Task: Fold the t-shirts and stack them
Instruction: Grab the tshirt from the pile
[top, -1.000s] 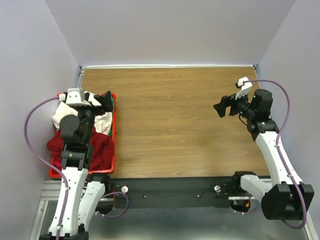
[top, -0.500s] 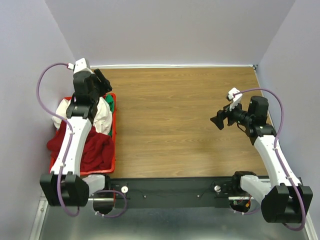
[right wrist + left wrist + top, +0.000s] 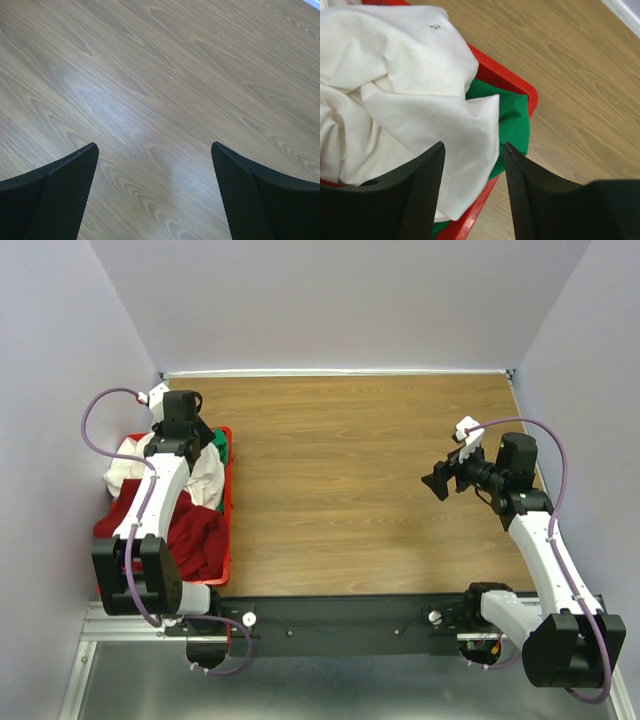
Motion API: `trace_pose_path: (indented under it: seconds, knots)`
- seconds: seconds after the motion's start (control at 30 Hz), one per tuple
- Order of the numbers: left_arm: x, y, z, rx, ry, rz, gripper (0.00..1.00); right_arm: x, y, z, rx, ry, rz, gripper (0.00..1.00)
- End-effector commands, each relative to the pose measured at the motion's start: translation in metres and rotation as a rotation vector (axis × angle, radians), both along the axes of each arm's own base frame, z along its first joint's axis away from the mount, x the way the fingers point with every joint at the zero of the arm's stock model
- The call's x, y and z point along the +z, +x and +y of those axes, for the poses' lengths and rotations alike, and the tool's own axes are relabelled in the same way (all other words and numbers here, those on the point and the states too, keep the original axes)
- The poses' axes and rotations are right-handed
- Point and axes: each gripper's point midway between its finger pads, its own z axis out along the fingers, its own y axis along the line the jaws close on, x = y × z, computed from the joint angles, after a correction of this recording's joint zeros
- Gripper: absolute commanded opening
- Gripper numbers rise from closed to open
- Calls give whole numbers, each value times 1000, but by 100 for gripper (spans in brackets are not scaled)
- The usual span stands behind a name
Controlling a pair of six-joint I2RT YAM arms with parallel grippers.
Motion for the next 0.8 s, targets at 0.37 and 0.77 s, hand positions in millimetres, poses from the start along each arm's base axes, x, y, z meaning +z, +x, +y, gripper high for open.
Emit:
trace_pose_path:
  seconds: [0.37, 0.77]
  knots:
    - [1, 15, 16, 56, 65, 26, 0, -3, -1, -3, -14, -20, 4, 100]
    - [280, -40, 12, -25, 201, -650, 0, -7, 0, -2, -10, -10, 27, 100]
